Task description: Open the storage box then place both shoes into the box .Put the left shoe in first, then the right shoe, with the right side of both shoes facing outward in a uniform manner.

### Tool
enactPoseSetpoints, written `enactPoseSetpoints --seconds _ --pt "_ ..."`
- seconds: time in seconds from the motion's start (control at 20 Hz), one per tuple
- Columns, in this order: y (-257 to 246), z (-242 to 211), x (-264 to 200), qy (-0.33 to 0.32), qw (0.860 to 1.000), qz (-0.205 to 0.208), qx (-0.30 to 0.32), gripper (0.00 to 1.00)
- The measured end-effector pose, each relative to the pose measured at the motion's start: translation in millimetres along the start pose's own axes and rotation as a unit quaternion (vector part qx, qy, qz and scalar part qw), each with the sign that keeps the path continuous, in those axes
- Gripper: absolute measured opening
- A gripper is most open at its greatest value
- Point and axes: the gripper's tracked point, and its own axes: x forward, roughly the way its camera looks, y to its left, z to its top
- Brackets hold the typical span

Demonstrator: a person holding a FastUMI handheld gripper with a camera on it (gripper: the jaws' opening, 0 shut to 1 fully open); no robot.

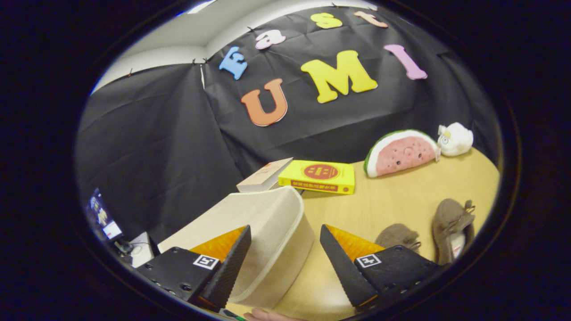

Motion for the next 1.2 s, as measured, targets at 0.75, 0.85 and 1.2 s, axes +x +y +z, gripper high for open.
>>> enactPoseSetpoints --seconds 0.75,0.85,1.2 --pt "20 -28 22 0.114 0.968 0.1 0.199 0.77" --pt "19 -26 20 0.11 0.973 0.084 0.184 0.77" --pt "21 -37 30 0.127 0.941 0.12 0.289 0.85"
